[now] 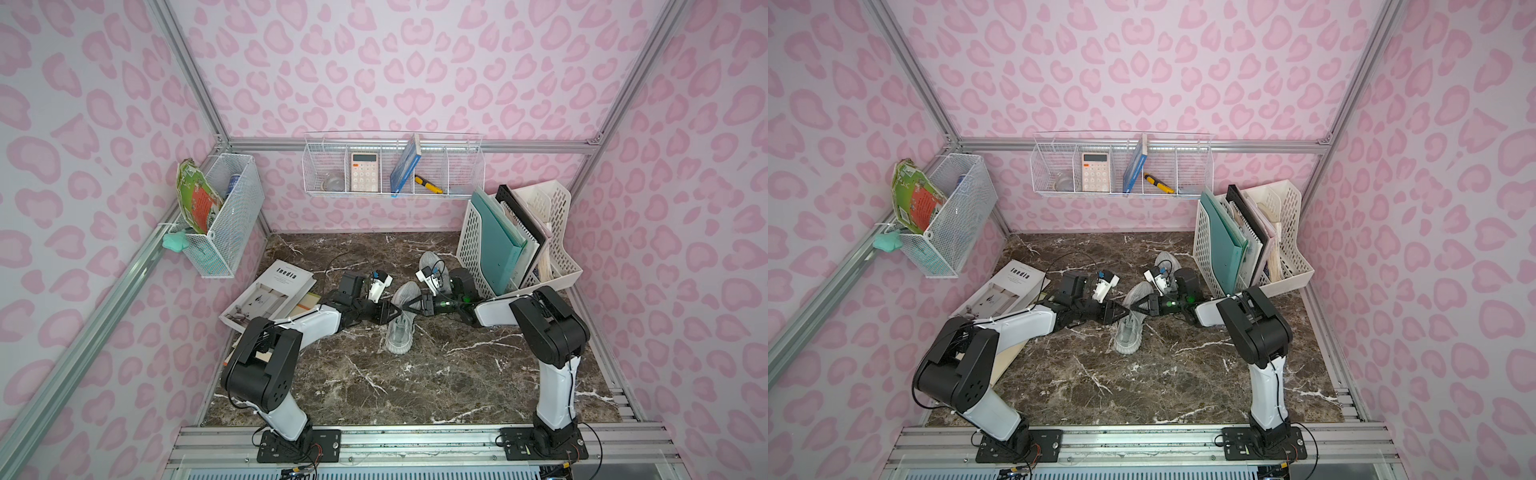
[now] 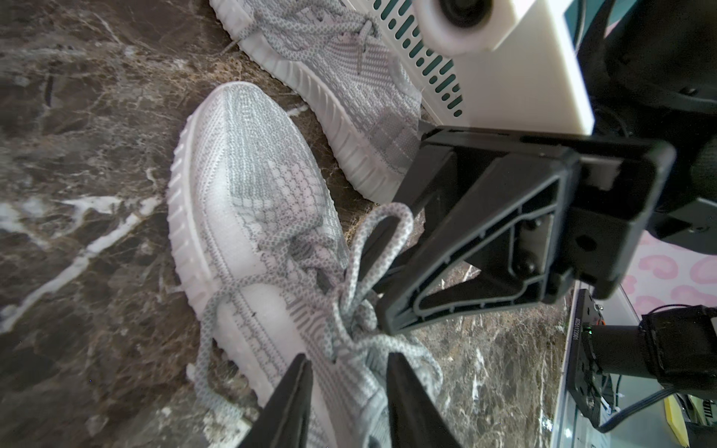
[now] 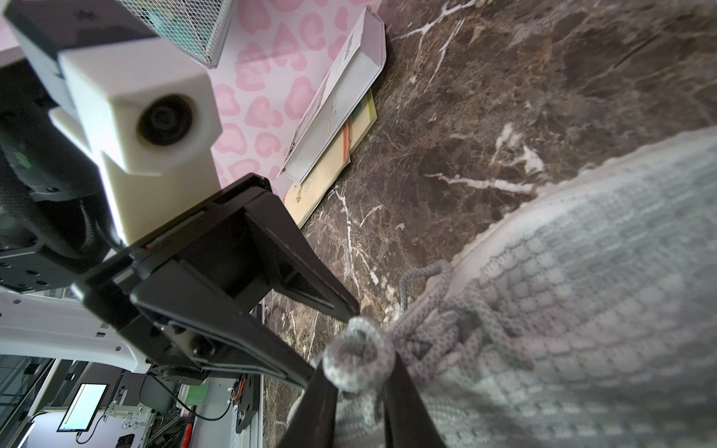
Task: Tie the shoes
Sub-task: Cross the shoelace with the shoelace.
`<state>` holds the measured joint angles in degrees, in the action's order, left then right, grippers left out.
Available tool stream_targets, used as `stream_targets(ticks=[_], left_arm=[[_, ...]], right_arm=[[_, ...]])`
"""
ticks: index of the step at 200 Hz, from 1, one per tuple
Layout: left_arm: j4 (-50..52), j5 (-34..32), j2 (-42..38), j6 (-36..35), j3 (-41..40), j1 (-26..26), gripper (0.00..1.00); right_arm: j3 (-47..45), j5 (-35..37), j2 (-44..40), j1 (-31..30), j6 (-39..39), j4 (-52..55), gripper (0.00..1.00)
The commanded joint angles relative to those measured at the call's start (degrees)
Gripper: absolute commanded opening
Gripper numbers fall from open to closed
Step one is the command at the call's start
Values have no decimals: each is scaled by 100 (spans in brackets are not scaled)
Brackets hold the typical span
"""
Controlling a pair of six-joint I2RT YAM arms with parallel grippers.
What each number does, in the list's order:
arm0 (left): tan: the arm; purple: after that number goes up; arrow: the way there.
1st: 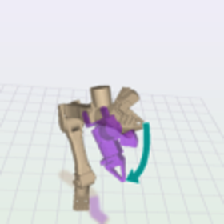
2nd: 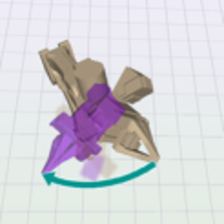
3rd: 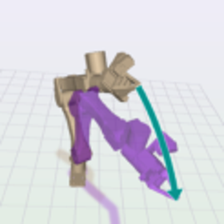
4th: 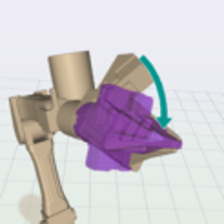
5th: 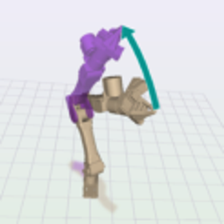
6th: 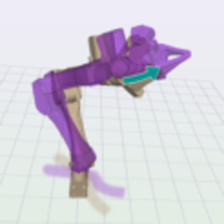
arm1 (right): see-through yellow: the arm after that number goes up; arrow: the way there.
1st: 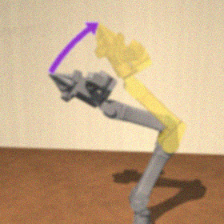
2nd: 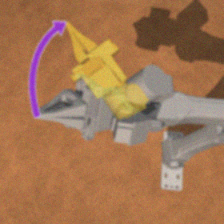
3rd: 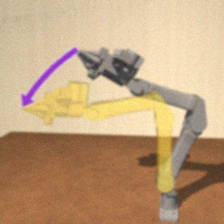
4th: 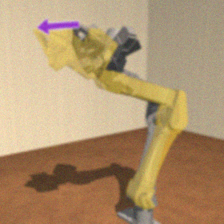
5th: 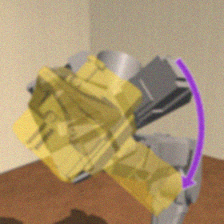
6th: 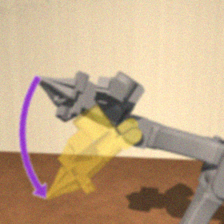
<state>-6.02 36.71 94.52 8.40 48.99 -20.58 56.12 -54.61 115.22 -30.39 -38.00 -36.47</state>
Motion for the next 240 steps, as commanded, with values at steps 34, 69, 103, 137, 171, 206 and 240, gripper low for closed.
stream_targets(ticks=[34, 69, 103, 137, 171, 206, 240], left_arm=[[166, -48, -86, -200, 17, 14, 38], [480, -115, -55, -441, 178, 32, 42], [899, 9, 143, -607, 523, 36, 43], [1138, 62, 292, -717, 707, 36, 43], [1147, 217, 362, -682, 805, 36, 44], [1179, 310, 413, -691, 882, 36, 44], [1250, 335, 552, -726, 1023, 36, 44]], right_arm=[[50, 40, -60, -15, 197, 188, 5], [79, 71, -156, 49, 344, 361, 0], [154, 80, -201, 62, 513, 586, 0], [162, 168, -253, 99, 630, 739, 0], [177, 192, -280, 99, 704, 839, 0], [136, 142, -314, 104, 674, 734, 0], [103, 100, -358, 102, 603, 627, 0]])
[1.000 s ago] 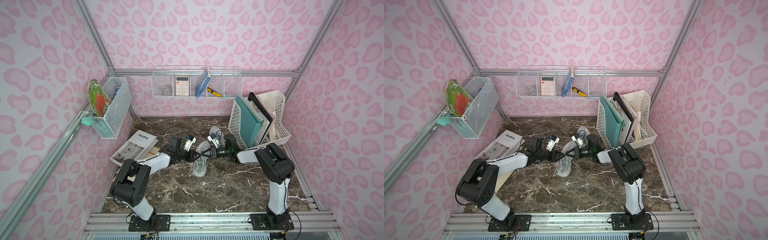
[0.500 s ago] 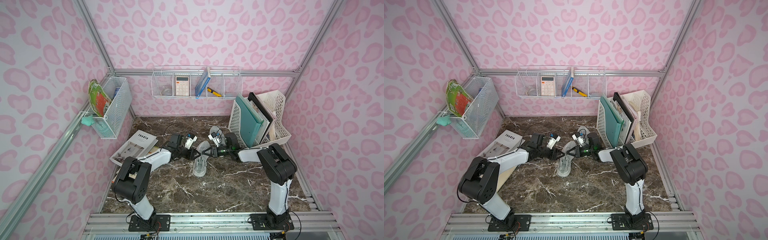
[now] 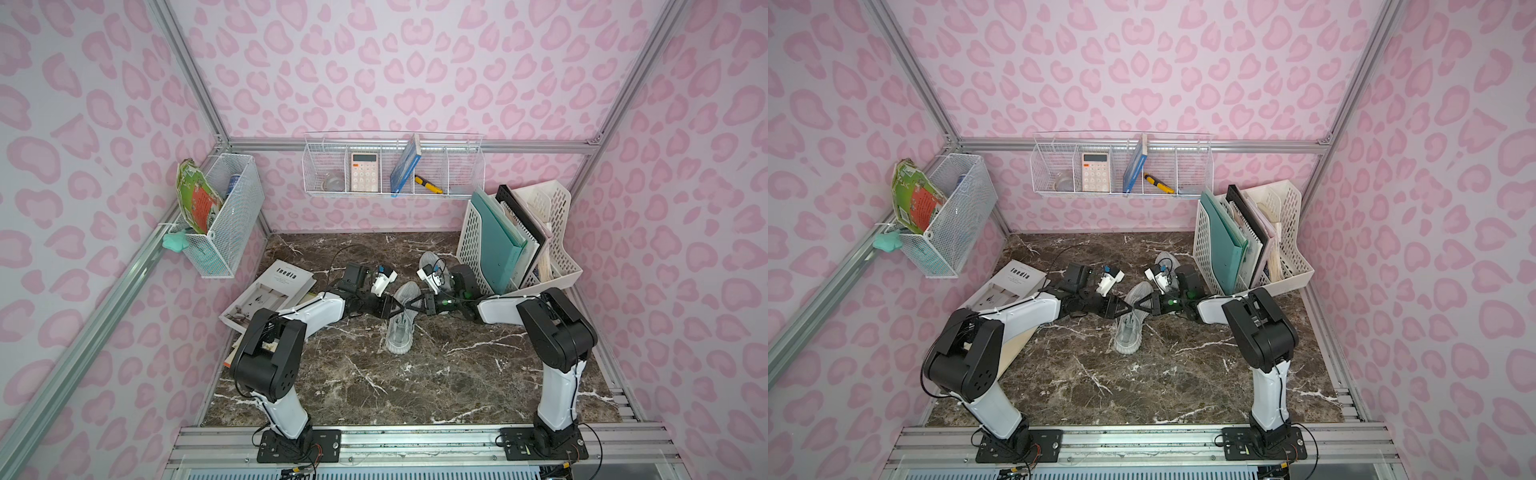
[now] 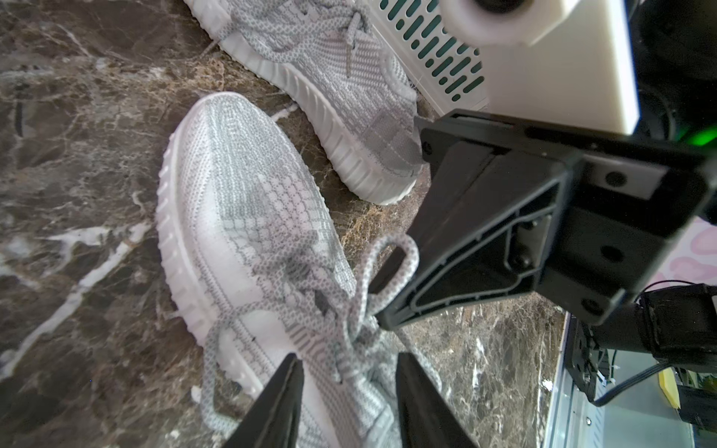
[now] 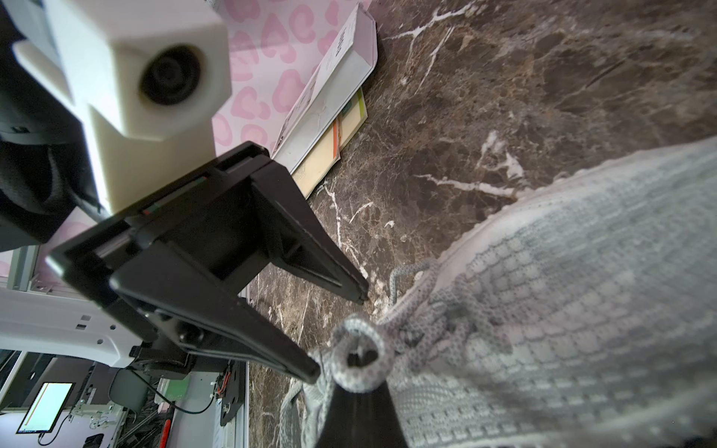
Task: Tie the shoes
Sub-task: Cross the shoelace with the shoelace.
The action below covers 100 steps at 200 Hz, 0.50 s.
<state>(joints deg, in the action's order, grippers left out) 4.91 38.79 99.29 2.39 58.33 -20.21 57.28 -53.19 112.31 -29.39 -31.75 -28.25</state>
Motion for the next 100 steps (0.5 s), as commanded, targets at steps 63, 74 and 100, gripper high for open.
stream_targets(ticks=[63, 74, 100], left_arm=[[225, 228, 302, -160, 295, 0, 39], [217, 280, 336, -165, 309, -1, 39], [143, 442, 407, -117, 366, 0, 38]], right_arm=[[-53, -85, -106, 8, 1, -187, 0], [-57, -99, -104, 21, -11, -204, 0], [-25, -129, -65, 20, -11, -189, 0]])
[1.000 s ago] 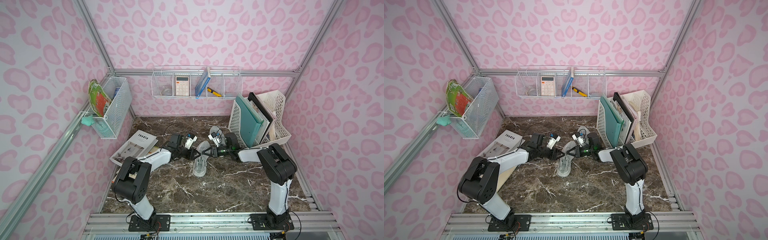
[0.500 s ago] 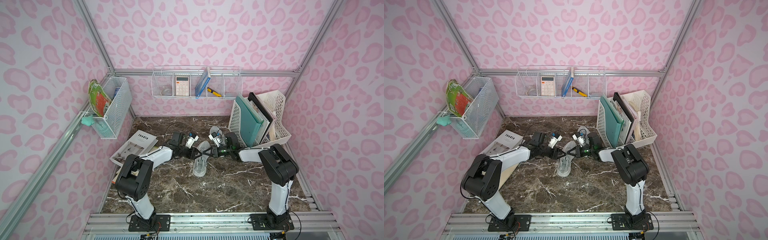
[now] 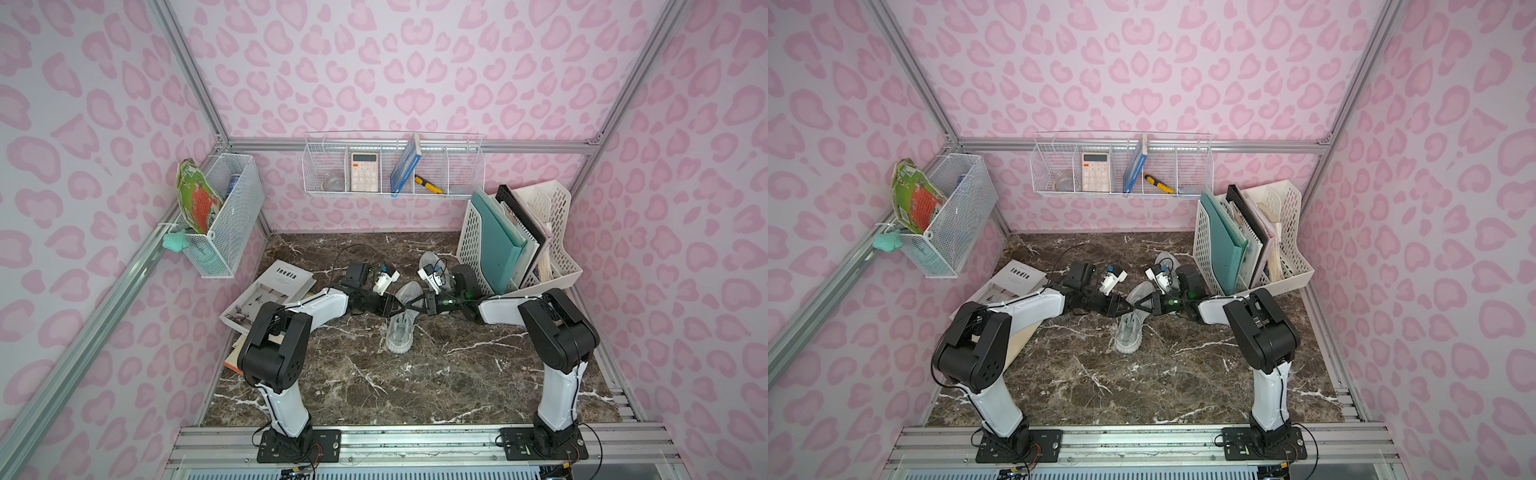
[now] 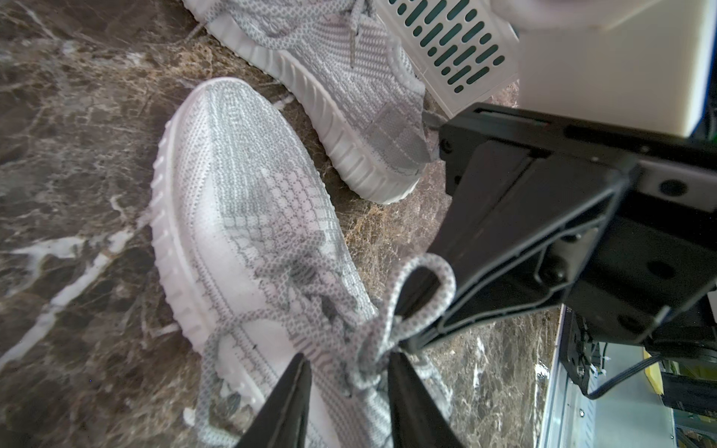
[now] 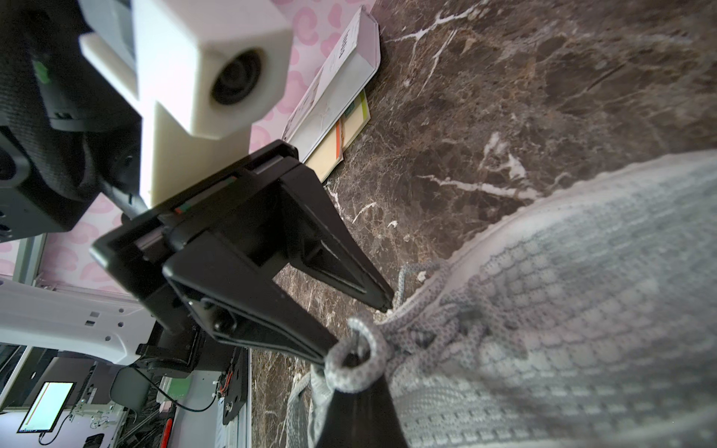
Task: Tie the shoes
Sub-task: Cross the shoelace with the shoelace.
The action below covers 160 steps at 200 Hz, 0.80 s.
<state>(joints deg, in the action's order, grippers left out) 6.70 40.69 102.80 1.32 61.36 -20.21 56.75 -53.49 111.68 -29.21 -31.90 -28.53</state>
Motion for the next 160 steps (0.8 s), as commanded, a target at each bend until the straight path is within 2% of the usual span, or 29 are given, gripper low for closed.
stream_targets(ticks=[1, 60, 86, 117, 160], left_arm=[[-46, 258, 55, -9, 61, 0, 38], [-143, 587, 309, 25, 221, -1, 38], [-201, 579, 315, 70, 212, -1, 33], [-332, 442, 167, 156, 36, -1, 32], [-411, 11, -182, 468, -262, -1, 46]], right_arm=[[28, -99, 1, 3, 6, -161, 0], [124, -204, 114, 76, 127, -18, 0], [202, -230, 191, 127, 264, 151, 1], [377, 19, 186, 164, 743, 800, 12], [378, 288, -70, 182, 983, 1142, 24]])
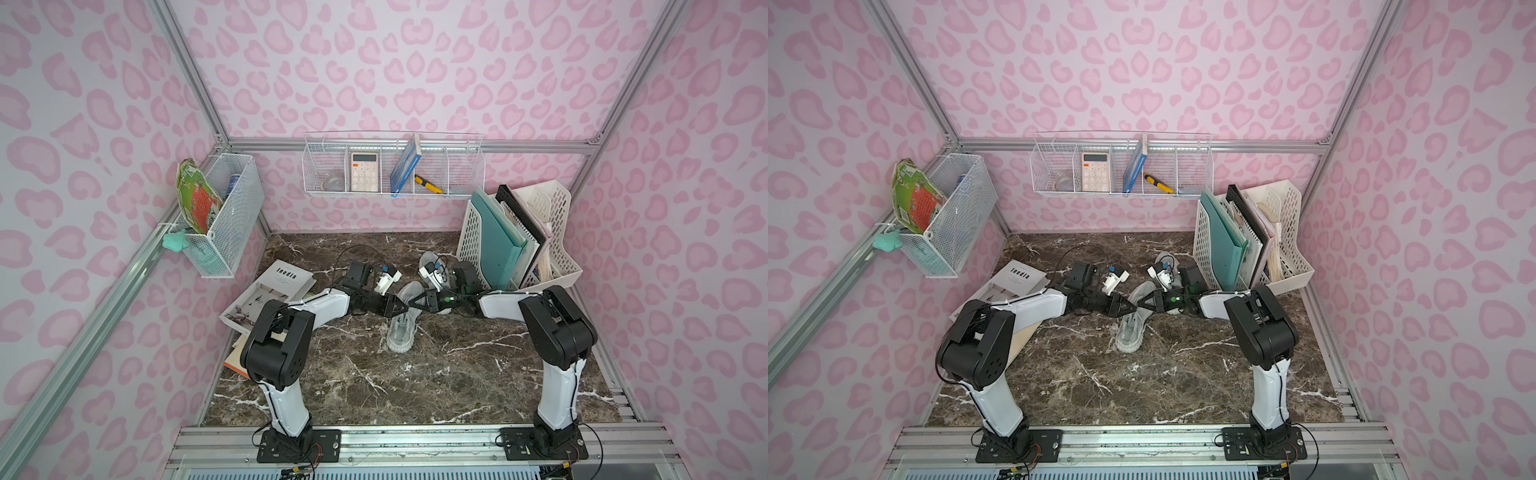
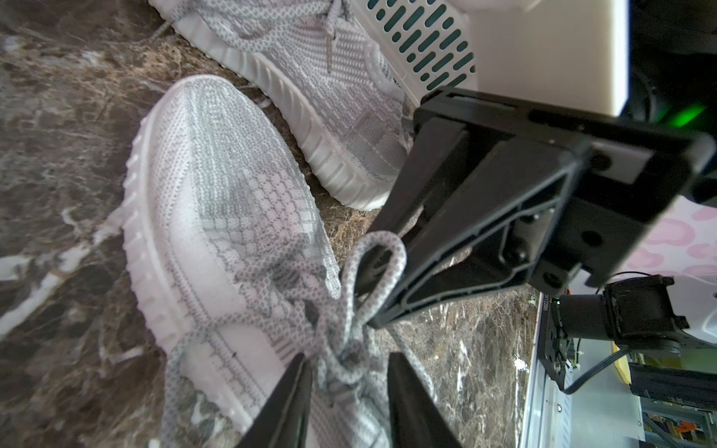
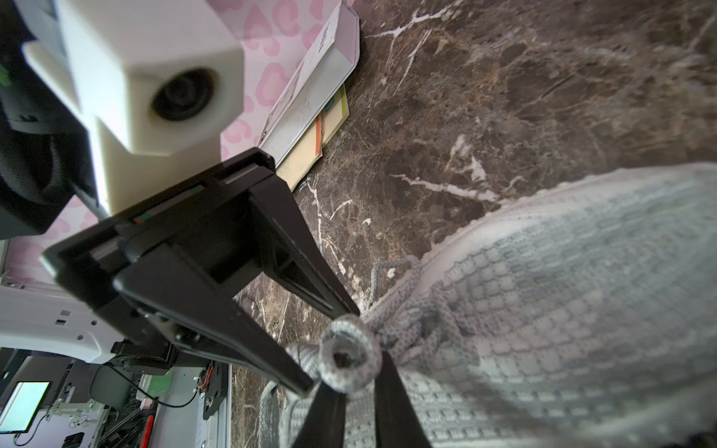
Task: Tie the shoes
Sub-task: Cross the shoelace with the shoelace.
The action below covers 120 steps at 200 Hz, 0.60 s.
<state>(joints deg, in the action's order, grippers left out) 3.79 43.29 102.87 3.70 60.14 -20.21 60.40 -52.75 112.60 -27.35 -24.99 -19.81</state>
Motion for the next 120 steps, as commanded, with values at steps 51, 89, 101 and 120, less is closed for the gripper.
stream_targets(ticks=[51, 89, 101, 120], left_arm=[[-142, -324, -472, 826, -687, -9, 50], [-345, -129, -776, 1061, -1170, -165, 50], [-368, -111, -803, 1080, -1229, -322, 50], [-371, -108, -773, 1121, -1204, -639, 49]], right_arm=[[-153, 343, -383, -31, 201, 165, 30], [-143, 363, -365, -42, 146, 125, 31], [-136, 360, -378, -41, 152, 141, 31], [-114, 418, -406, -30, 217, 228, 31]])
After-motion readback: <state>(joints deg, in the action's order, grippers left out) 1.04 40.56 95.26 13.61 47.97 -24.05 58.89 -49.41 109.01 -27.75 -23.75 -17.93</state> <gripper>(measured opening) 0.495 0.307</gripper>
